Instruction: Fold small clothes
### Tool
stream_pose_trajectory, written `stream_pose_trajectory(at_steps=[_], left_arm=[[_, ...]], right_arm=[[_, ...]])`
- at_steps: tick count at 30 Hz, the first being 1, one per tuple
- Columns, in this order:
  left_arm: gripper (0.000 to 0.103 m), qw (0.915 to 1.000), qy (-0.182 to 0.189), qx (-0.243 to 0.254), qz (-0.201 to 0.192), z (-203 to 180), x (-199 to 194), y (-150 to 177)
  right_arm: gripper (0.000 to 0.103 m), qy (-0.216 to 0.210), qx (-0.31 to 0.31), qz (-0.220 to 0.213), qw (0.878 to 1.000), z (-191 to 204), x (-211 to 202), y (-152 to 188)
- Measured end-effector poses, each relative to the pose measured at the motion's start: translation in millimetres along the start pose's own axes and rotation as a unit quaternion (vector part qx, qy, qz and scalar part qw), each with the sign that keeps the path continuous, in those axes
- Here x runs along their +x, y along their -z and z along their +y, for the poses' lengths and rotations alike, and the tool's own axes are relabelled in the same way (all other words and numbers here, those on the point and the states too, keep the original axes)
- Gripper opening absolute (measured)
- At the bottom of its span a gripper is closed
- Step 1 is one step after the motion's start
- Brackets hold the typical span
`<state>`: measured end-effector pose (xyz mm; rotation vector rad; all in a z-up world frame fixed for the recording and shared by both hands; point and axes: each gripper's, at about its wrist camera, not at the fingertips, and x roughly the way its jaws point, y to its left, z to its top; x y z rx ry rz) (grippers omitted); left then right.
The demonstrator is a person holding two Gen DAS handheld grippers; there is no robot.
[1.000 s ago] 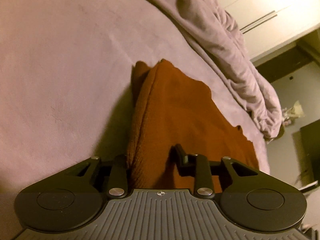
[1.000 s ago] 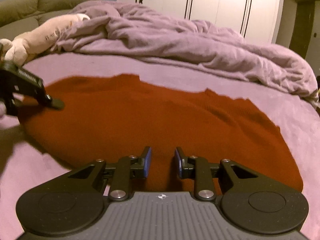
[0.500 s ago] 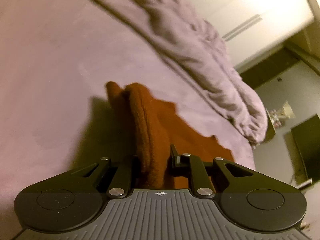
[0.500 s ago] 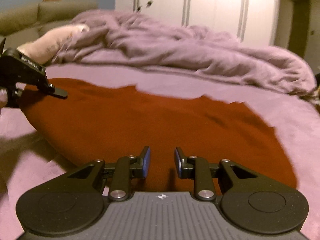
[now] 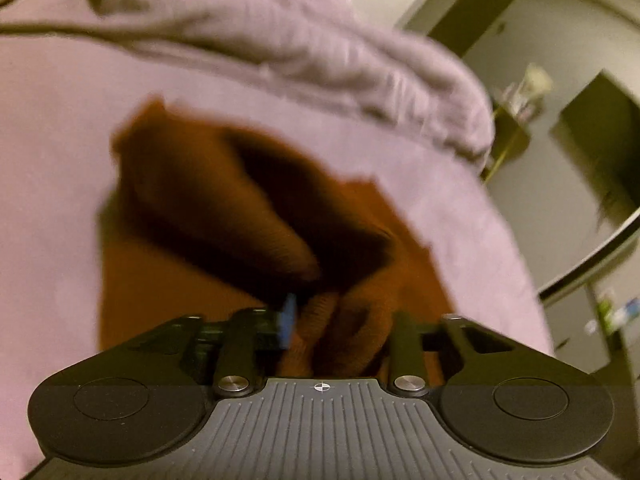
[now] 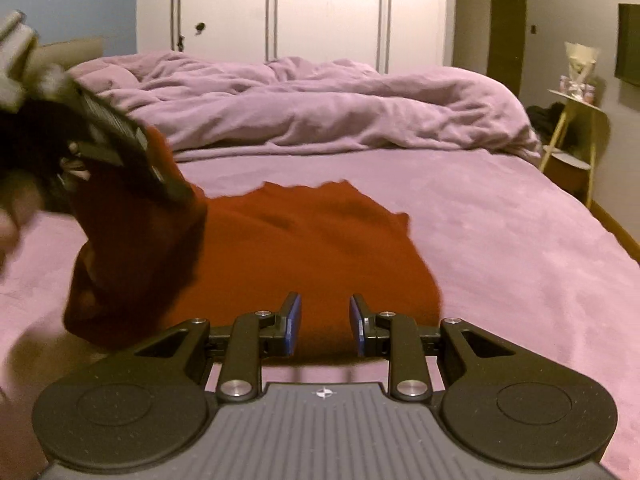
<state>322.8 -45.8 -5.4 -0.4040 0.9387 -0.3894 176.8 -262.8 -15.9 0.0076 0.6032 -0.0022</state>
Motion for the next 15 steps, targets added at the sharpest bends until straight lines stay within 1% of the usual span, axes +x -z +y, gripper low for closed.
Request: stream_pose_trajectory(at_steps=[1,2,4,5,7,8,11,13,15], left_arm=[[0.042,1.0,0.0,0.009,0.003,-2,2,6],[0.057,0.9996,0.006,0.028,-0.002,-7,-2,11],[0.071,0.9976,0.036,0.056,-0.016,-13,-20,17],[0.071,0.9964,0.049,0.062,-0.029,-13,-33,20],[0.071,0.9951,0.053,0.069,-0.047,-10,-56,23],[0.071,0.9948,0.045,0.069,-0.06,-5,-70,27],[0.072,0.9941,-0.004,0.062,-0.089,16,-96,39],[0.072,0.9945,-0.04,0.044,-0.086,35,-102,44],[0.072,0.9951,-0.068,0.014,-0.071,54,-98,48]], right_arm=[[0.026,0.004,0.003,0.004,1.0,-5,0,2],[0.026,0.007,0.005,0.005,1.0,-8,-1,4],[0.026,0.012,0.006,0.007,1.0,-15,-3,8],[0.027,0.014,0.007,0.007,1.0,-17,-4,10],[0.027,0.017,0.013,0.011,1.0,-21,-3,10],[0.027,0.018,0.018,0.01,1.0,-21,-3,10],[0.027,0.009,0.027,0.002,1.0,-20,-4,1],[0.027,-0.004,0.025,-0.009,1.0,-15,-5,-8],[0.027,-0.026,0.022,-0.017,0.999,-6,-2,-19]])
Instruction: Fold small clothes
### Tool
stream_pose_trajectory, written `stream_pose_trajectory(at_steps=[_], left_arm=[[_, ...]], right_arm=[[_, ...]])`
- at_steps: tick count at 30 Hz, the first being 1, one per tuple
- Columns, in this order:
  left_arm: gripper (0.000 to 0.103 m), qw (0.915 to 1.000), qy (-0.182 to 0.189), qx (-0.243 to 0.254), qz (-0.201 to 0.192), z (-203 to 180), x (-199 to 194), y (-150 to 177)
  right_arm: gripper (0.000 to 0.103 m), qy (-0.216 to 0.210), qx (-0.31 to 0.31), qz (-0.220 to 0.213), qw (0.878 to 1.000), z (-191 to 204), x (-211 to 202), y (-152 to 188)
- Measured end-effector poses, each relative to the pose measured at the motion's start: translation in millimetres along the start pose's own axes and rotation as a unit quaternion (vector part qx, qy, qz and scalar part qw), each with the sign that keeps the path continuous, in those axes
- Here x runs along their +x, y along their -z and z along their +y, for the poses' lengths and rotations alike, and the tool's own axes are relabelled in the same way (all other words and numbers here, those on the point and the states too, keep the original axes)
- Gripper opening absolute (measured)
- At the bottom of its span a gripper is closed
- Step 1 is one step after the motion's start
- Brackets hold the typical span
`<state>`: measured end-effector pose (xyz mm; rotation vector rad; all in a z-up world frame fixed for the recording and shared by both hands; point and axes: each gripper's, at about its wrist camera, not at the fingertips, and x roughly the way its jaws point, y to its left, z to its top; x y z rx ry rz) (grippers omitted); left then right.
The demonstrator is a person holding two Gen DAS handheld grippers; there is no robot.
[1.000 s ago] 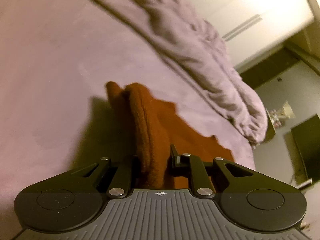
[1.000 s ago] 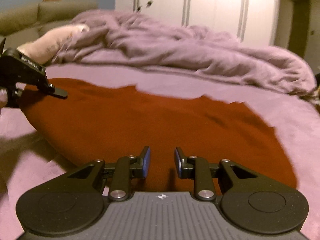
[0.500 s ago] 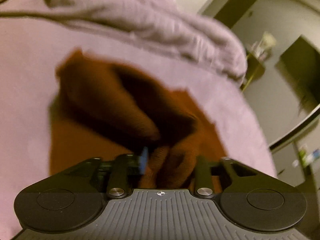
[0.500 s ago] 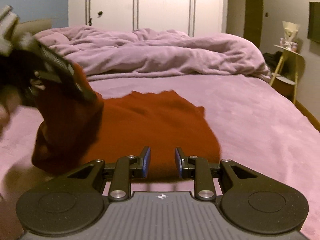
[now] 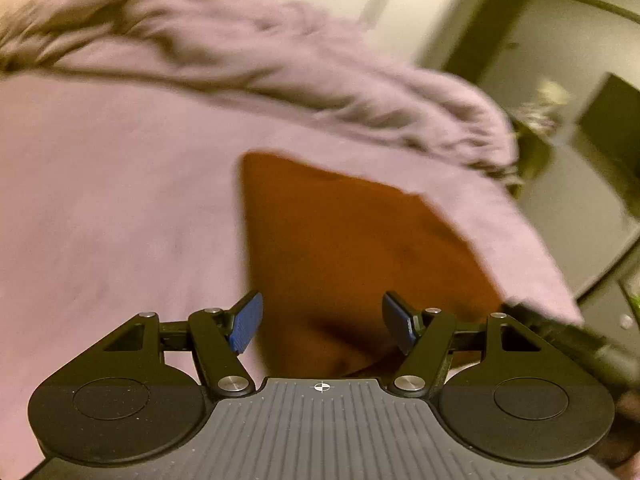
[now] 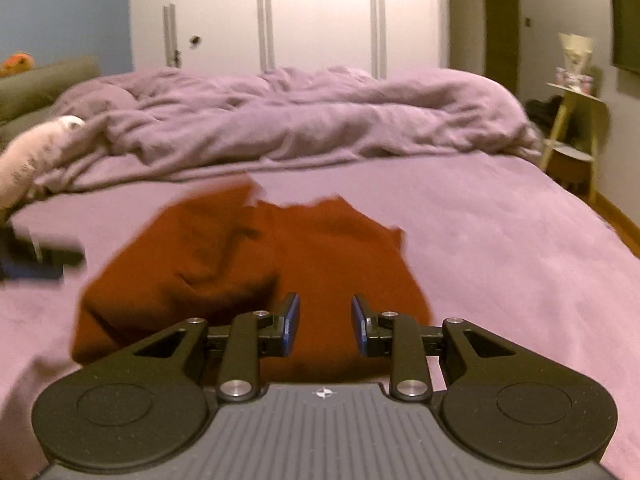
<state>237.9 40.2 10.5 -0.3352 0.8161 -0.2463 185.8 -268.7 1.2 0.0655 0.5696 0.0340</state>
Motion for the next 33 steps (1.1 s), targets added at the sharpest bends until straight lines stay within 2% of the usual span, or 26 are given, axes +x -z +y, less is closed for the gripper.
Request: stream_pose_trajectory(at_steps=[3,6,8,12,13,14,15,18,21,22,25,27,28,30,32,33], left_arm=[[0.072,0.9994,-0.012,-0.021,0.024,16,8,9],[0.072,0.9987,-0.017,-0.007,0.047,16,15,18],[0.074,0.9985,-0.013,0.005,0.053,12,18,25],[0.077,0.9969,-0.013,0.031,0.071,-2,30,31],[0.077,0.9965,-0.018,0.033,0.075,-4,33,32],[0.077,0.9964,-0.025,0.036,0.072,-5,34,34],[0.077,0.9966,-0.029,0.038,0.067,-5,33,36],[0.074,0.9975,-0.037,0.029,0.052,-3,25,33],[0.076,0.9982,-0.033,0.02,0.045,4,17,30],[0.077,0.9983,-0.028,0.017,0.047,6,16,30],[0.076,0.9977,-0.024,0.019,0.061,5,18,32],[0.075,0.9974,-0.025,0.023,0.063,3,18,34],[0.076,0.9974,-0.027,0.025,0.062,3,17,34],[0.076,0.9976,-0.028,0.024,0.059,6,16,34],[0.076,0.9977,-0.026,0.015,0.061,8,18,33],[0.076,0.9977,-0.027,0.01,0.061,9,19,33]], right_arm=[[0.028,-0.047,0.01,0.003,0.999,15,12,-18],[0.036,-0.09,0.021,0.02,0.996,26,25,-29],[0.056,-0.131,0.025,0.049,0.99,32,35,-33],[0.056,-0.157,0.015,0.107,0.982,40,62,-25],[0.046,-0.162,0.022,0.12,0.979,39,68,-23],[0.018,-0.172,0.023,0.124,0.977,39,71,-22],[0.016,-0.183,0.015,0.126,0.975,41,73,-22],[0.014,-0.153,-0.036,0.103,0.982,51,63,-25],[0.011,-0.147,-0.009,0.063,0.987,34,43,-36],[0.007,-0.138,-0.002,0.065,0.988,28,43,-34],[0.006,-0.107,0.023,0.111,0.988,9,64,-9],[0.006,-0.121,0.027,0.1,0.987,2,67,2],[0.008,-0.123,0.032,0.098,0.987,0,64,-1],[0.019,-0.134,0.046,0.102,0.985,-4,59,-9],[0.042,-0.132,0.055,0.087,0.986,-9,53,-19],[0.049,-0.124,0.059,0.079,0.987,-13,50,-23]])
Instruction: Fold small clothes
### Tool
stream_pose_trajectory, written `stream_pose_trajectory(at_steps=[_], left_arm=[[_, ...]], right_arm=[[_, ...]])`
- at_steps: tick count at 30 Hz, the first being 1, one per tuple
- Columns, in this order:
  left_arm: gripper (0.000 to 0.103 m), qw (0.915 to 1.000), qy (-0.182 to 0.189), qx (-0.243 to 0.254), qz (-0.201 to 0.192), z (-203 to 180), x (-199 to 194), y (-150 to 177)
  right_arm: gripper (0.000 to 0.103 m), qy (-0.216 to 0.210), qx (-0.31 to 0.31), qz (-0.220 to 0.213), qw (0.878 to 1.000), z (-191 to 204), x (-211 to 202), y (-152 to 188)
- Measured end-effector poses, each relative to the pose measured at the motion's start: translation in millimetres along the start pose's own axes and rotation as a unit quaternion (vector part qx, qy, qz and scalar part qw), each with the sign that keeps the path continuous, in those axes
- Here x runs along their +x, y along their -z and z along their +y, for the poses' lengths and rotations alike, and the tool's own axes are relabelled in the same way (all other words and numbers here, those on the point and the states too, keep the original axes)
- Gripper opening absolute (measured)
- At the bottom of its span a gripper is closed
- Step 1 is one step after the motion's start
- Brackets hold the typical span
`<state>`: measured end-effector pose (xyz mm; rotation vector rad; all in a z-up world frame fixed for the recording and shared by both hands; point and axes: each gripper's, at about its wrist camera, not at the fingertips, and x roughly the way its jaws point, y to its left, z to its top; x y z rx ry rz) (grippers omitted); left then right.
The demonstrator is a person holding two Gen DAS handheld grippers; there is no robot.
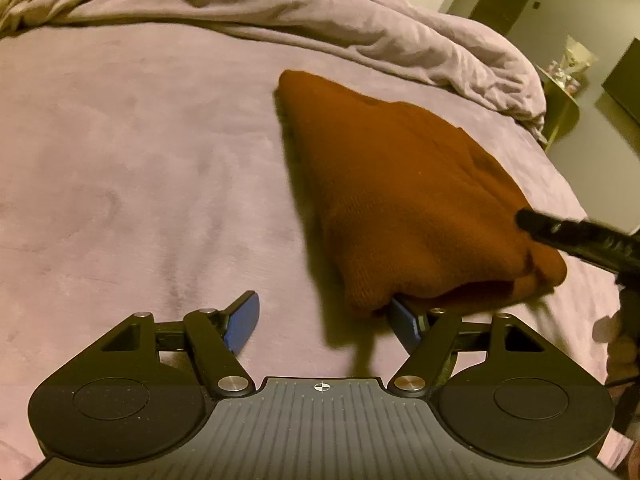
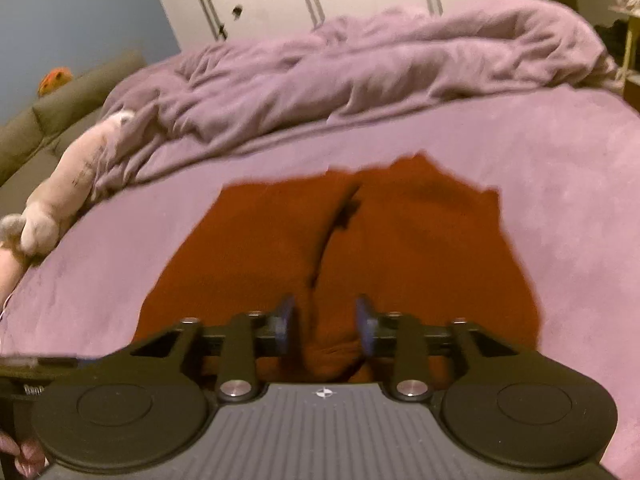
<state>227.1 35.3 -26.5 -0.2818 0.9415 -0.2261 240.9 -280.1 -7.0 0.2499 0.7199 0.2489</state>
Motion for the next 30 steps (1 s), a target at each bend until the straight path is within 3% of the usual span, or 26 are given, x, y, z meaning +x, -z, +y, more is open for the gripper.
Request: stream_pose_trajectory(at_steps=[1,4,7,11,16,19,23,25,27,30], left_arm=[[0.076,1.0,0.0,-0.003,0.0,0,1,0],[0.077,1.0,-0.009,0.002,-0.002,-5,4,2],[0.079,0.9995,-0.021,0.023,-0.005,-9,7,4],[0.08,0.9996,-0.021,0.018,-0.005,-8,8,3],[0.082,0.9994,-0.031,0.013,-0.007,-13,11,1],[0.083,0.9987,-0.045,0.021,-0.009,-20,14,1],[0.085,0.9977,-0.06,0.029,-0.014,-26,17,0],[0.086,0.9972,-0.066,0.031,-0.016,-27,18,0],[0.086,0.9968,-0.071,0.03,-0.019,-30,15,0],[0.088,0.9962,-0.077,0.03,-0.025,-34,11,-1]], right_arm=[[0.054,0.003,0.009,-0.002,1.0,-4,1,-4],[0.054,-0.026,0.041,0.025,0.998,-18,17,-9],[0.052,-0.074,0.093,0.055,0.991,-30,37,-10],[0.047,-0.125,0.134,0.058,0.981,-33,53,-15],[0.048,-0.131,0.149,0.075,0.977,-26,73,-19],[0.047,-0.127,0.109,0.07,0.983,-7,79,-29],[0.022,-0.085,0.023,0.043,0.995,24,75,-33],[0.019,-0.049,-0.042,0.018,0.998,42,68,-29],[0.018,0.005,-0.121,-0.002,0.993,60,59,-26],[0.017,0.059,-0.211,-0.059,0.974,72,33,-26]])
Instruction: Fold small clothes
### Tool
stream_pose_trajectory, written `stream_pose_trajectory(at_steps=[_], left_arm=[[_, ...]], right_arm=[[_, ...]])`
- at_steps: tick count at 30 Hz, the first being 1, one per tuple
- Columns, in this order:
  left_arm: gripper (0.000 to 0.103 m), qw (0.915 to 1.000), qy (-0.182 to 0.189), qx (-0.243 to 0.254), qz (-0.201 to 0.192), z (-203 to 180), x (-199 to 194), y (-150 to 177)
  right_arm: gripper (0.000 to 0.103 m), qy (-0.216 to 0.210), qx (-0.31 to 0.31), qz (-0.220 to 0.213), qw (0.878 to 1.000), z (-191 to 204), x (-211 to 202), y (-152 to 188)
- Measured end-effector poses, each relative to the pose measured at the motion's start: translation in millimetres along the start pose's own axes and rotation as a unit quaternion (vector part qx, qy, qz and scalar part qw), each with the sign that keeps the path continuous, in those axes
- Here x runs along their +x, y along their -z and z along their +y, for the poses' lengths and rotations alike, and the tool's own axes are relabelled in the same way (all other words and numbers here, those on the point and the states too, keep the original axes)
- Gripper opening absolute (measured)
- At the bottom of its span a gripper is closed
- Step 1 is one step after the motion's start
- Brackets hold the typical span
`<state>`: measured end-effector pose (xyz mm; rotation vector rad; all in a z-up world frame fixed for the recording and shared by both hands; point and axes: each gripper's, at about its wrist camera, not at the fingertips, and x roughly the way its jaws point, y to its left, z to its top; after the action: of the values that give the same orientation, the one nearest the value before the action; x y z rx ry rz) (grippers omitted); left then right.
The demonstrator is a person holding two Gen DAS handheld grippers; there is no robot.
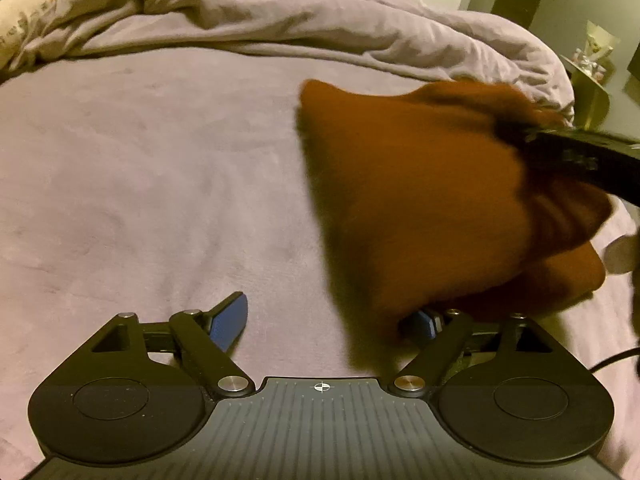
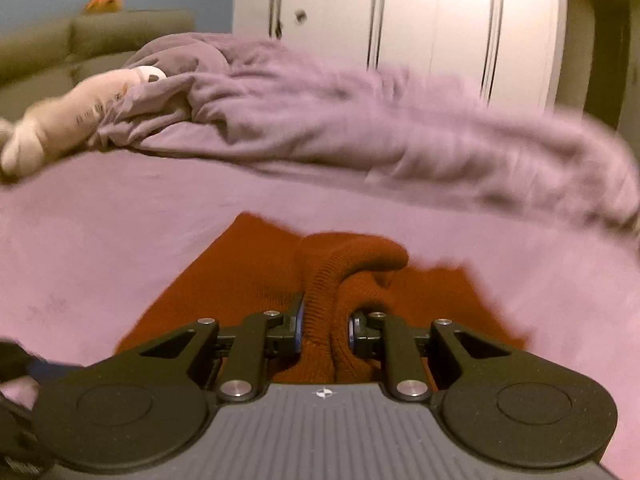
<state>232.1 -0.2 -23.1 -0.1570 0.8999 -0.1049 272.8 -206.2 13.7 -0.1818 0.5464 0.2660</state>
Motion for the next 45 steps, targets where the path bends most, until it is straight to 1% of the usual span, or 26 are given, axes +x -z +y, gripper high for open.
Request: stream_pose_trajectory(at_steps=[2,3,6,7,9,10,12,14,15,16,17,20,22,23,24,25,26,27,29,31,32,33,34,37,41,45], left_arm=[[0.091,1.0,0.004,-0.001,-0.003,-5,0,-1],[0.091,1.0,0.005,-0.003,-0.003,-8,0,-2],[0.093,0.9999,0.012,0.002,-0.006,-18,0,-4],[0.095,0.9998,0.018,0.004,-0.007,-21,-1,-5],[0.095,0.9995,0.031,0.011,-0.004,-28,0,-5],[0.096,0.9992,0.037,0.016,0.001,-32,1,-5],[0.096,0.9987,0.045,0.02,0.014,-36,4,-3],[0.094,0.9988,0.039,0.023,0.018,-38,5,-1],[0.094,0.9991,0.028,0.027,0.019,-37,4,0],[0.094,0.9992,0.017,0.031,0.02,-36,2,1],[0.094,0.9992,0.013,0.033,0.018,-32,-1,2],[0.094,0.9999,0.007,0.015,-0.002,-20,-13,-2],[0.094,0.9998,0.013,-0.001,-0.018,-17,-18,-8],[0.094,0.9995,0.016,-0.01,-0.025,-17,-17,-12],[0.094,0.9993,0.018,-0.018,-0.027,-19,-15,-16],[0.094,0.9992,0.021,-0.023,-0.026,-21,-13,-18],[0.094,0.999,0.026,-0.027,-0.024,-25,-10,-21],[0.094,0.9988,0.028,-0.03,-0.025,-28,-7,-22],[0.093,0.9987,0.028,-0.035,-0.023,-35,2,-25],[0.095,0.9988,0.027,-0.038,-0.017,-39,10,-27],[0.095,0.9987,0.031,-0.038,-0.011,-41,14,-28],[0.095,0.9986,0.037,-0.036,-0.005,-41,18,-27],[0.096,0.9987,0.038,-0.034,-0.001,-40,21,-26],[0.099,0.9991,0.036,-0.022,0.008,-39,33,-21],[0.099,0.9972,0.047,-0.053,0.022,-29,31,-21],[0.099,0.9985,0.034,-0.036,0.02,-32,26,-21]], right_arm=[[0.017,0.041,-0.041,-0.03,0.998,-4,-14,-1],[0.017,0.058,-0.059,-0.035,0.996,-8,-17,0],[0.017,0.068,-0.045,-0.012,0.997,-32,-16,10],[0.017,0.083,-0.053,-0.006,0.995,-37,-15,17],[0.017,0.104,-0.054,0.006,0.993,-48,-12,28],[0.017,0.112,-0.046,0.014,0.992,-55,-9,34],[0.017,0.133,-0.053,0.03,0.989,-62,1,45],[0.019,0.141,-0.048,0.054,0.987,-72,13,57],[0.021,0.141,-0.038,0.055,0.988,-76,13,62],[0.024,0.142,-0.023,0.052,0.988,-82,12,63],[0.028,0.137,-0.006,0.052,0.989,-86,11,61],[0.032,0.121,0.061,0.04,0.99,-99,-9,55],[0.032,0.131,0.077,0.017,0.988,-100,-26,53],[0.032,0.132,0.08,-0.004,0.988,-97,-36,51],[0.032,0.123,0.083,-0.017,0.989,-92,-43,50],[0.029,0.11,0.086,-0.026,0.99,-87,-47,48],[0.024,0.089,0.089,-0.035,0.991,-81,-50,48],[0.022,0.059,0.087,-0.038,0.994,-74,-51,47],[0.022,0.012,0.072,-0.032,0.997,-59,-46,49],[0.02,-0.018,0.049,-0.011,0.999,-44,-35,57],[0.02,-0.021,0.041,0.007,0.999,-38,-28,62],[0.02,-0.014,0.036,0.024,0.999,-34,-21,67],[0.02,-0.009,0.033,0.032,0.999,-34,-16,74],[0.02,-0.008,0.024,0.026,0.999,-36,-13,83],[0.02,-0.017,0.02,0.031,0.999,-39,-13,82],[0.02,-0.02,0.021,0.035,0.999,-43,-17,80]])
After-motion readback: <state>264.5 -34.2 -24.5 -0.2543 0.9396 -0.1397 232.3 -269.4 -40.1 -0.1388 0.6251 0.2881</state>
